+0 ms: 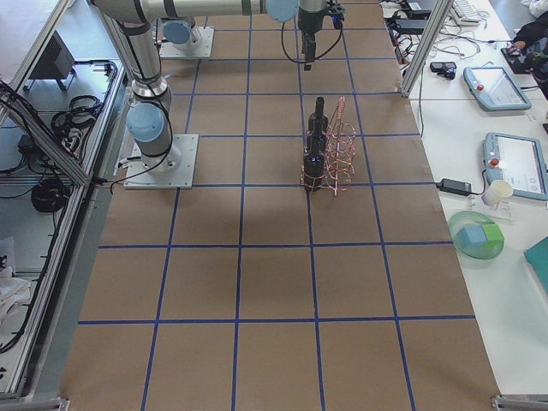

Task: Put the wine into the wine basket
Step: 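Open the right gripper and raise it away from the rack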

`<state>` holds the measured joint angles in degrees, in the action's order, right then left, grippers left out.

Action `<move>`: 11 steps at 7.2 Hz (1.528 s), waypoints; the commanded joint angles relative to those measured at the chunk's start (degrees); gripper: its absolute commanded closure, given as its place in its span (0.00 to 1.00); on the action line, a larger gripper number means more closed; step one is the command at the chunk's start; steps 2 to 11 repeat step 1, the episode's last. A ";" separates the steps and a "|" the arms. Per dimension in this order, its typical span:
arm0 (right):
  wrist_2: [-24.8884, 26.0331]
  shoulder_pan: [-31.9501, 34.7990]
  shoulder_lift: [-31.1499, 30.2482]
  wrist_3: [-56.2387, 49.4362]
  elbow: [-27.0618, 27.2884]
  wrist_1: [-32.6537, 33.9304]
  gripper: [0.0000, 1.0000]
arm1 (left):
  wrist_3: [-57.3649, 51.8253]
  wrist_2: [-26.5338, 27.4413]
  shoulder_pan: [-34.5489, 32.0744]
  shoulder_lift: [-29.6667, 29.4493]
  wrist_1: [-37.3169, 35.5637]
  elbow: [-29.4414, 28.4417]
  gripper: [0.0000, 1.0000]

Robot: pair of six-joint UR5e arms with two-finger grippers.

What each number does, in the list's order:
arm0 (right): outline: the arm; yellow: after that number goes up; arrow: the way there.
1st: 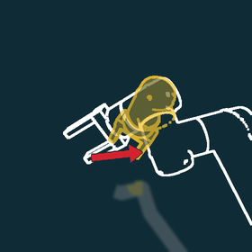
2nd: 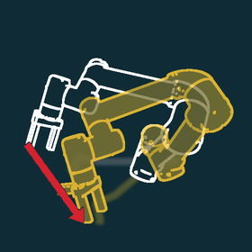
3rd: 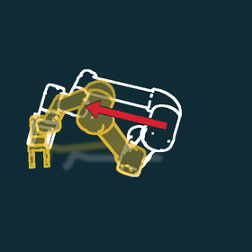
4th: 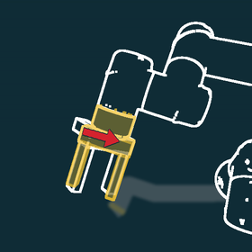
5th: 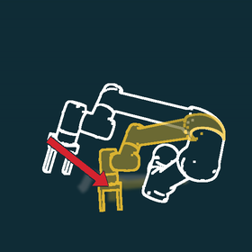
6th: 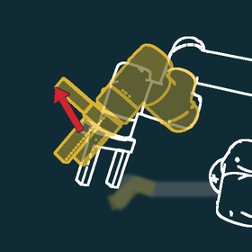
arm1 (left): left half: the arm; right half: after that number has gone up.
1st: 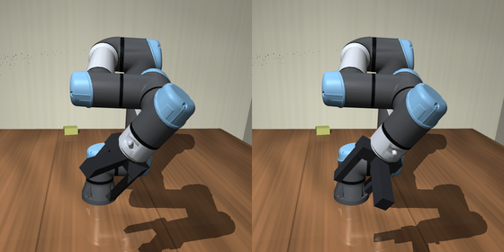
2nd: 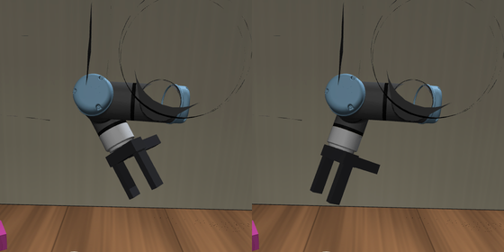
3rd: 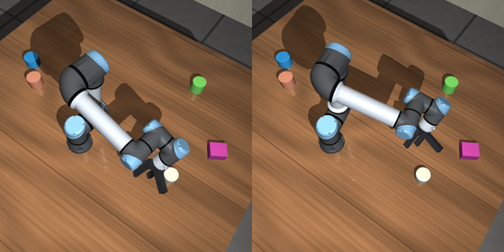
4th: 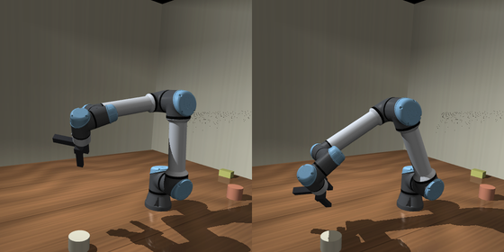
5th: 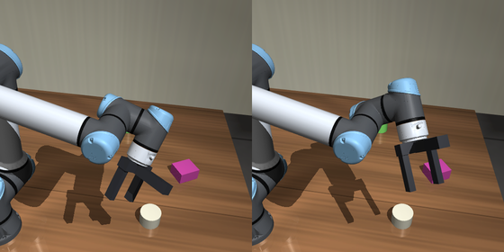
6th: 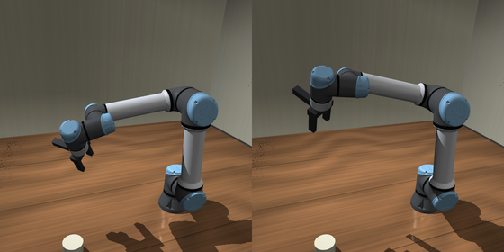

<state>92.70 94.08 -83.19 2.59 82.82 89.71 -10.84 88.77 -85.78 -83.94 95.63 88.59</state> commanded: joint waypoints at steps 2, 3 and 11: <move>0.46 0.14 0.05 -0.21 0.06 0.03 0.00 | -0.06 0.00 0.00 0.00 0.00 0.00 0.00; 0.46 0.14 0.05 -0.21 0.06 0.03 0.00 | -0.06 0.00 0.00 0.00 0.00 0.00 0.00; 0.46 0.14 0.05 -0.21 0.06 0.03 0.00 | -0.06 0.00 0.00 0.00 0.00 0.00 0.00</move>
